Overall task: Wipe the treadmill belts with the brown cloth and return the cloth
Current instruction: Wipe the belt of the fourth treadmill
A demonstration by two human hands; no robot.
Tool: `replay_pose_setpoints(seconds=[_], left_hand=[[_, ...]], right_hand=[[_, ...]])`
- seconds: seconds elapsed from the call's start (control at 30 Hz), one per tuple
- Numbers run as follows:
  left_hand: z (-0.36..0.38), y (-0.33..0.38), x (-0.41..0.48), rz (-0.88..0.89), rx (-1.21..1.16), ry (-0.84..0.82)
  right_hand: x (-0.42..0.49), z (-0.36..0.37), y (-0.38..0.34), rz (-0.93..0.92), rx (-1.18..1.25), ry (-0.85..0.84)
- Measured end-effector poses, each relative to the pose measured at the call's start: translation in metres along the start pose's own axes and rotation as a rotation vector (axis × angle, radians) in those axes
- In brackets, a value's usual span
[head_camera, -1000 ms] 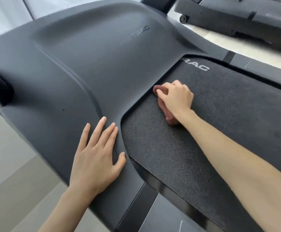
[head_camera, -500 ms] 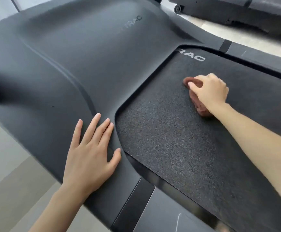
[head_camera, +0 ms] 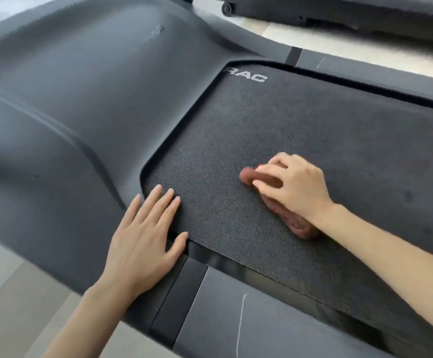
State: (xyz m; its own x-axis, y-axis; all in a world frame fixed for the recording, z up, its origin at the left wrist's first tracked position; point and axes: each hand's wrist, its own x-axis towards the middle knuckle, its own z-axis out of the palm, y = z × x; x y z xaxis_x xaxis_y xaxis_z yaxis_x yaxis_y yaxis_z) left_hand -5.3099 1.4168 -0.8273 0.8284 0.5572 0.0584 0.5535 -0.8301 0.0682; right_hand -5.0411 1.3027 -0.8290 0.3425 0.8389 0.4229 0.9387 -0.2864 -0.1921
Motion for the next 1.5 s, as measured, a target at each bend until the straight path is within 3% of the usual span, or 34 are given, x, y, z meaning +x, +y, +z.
replay_pose_setpoints(seconds=[0.1,0.17,0.33,0.43,0.5,0.63,0.7,0.77,0.87,0.93,1.0,1.1,1.23,1.33,1.4,1.5], left_hand=[[0.006,0.011,0.0,0.018,-0.029,-0.024],[0.007,0.012,0.001,0.007,-0.011,-0.024],[0.013,0.034,0.009,-0.006,-0.101,-0.046],[0.019,0.053,0.018,0.021,-0.159,-0.073],[0.022,0.066,0.024,0.05,-0.177,-0.079],[0.026,0.087,0.031,0.062,-0.171,-0.103],[0.028,0.093,0.034,0.038,-0.175,-0.097],[0.028,0.095,0.034,0.025,-0.18,-0.093],[0.029,0.098,0.037,0.035,-0.192,-0.09],[0.028,0.101,0.044,0.072,-0.211,-0.085],[0.028,0.104,0.053,0.119,-0.206,-0.081],[0.03,0.106,0.058,0.169,-0.187,-0.063],[0.034,0.106,0.053,0.203,-0.17,-0.049],[0.034,0.107,0.054,0.202,-0.172,-0.03],[0.034,0.111,0.055,0.193,-0.184,-0.025],[0.035,0.123,0.062,0.198,-0.193,-0.02]], right_hand=[[0.024,0.003,0.036,0.273,-0.116,0.014],[0.017,0.003,0.028,0.31,-0.126,0.021],[-0.072,-0.022,-0.019,-0.08,0.1,-0.005],[-0.099,-0.037,0.007,-0.233,0.115,-0.049],[-0.084,-0.041,0.04,-0.092,0.048,-0.022],[-0.036,-0.035,0.089,0.422,-0.157,0.04],[-0.038,-0.033,0.081,0.475,-0.199,0.049],[-0.061,-0.035,0.053,0.374,-0.147,0.078],[-0.117,-0.045,0.007,0.058,0.031,0.07],[-0.132,-0.05,0.004,-0.117,0.076,0.047],[-0.123,-0.049,0.019,-0.17,0.083,0.028],[-0.082,-0.042,0.057,-0.044,0.028,0.047],[-0.008,-0.032,0.138,0.324,-0.181,0.047],[0.017,-0.025,0.159,0.531,-0.275,0.007],[0.002,-0.028,0.143,0.509,-0.255,0.028],[-0.062,-0.046,0.098,0.334,-0.133,0.052]])
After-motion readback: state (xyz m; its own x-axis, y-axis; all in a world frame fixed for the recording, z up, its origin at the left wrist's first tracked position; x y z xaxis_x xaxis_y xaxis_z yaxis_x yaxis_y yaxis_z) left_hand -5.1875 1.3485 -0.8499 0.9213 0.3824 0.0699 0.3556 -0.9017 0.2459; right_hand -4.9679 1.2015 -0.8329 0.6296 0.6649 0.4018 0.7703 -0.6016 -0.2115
